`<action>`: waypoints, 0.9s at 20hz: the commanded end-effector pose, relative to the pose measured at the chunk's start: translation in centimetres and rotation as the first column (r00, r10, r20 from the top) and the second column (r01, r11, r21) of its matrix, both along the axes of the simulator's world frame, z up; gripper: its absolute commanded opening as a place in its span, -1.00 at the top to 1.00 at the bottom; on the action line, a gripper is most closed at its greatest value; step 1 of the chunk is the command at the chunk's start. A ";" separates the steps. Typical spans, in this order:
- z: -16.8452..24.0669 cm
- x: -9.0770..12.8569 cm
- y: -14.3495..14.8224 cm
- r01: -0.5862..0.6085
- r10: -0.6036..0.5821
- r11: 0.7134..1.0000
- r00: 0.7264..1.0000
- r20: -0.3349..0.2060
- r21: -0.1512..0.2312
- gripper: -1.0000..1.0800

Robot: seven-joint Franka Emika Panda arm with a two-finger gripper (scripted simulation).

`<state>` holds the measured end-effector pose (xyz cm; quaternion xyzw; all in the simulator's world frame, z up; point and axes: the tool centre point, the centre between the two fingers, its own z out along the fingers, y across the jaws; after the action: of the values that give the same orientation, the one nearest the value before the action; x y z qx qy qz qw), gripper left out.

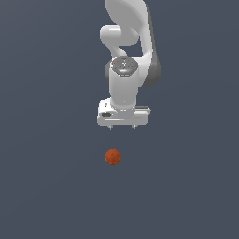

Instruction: Pick up the object and move it to a goal position.

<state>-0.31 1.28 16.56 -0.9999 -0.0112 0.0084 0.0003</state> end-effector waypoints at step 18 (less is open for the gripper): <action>0.7 1.0 -0.4 -0.014 0.015 1.000 1.000 0.026 -0.020 -0.92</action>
<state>0.55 0.91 17.36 -0.9996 -0.0241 -0.0048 -0.0102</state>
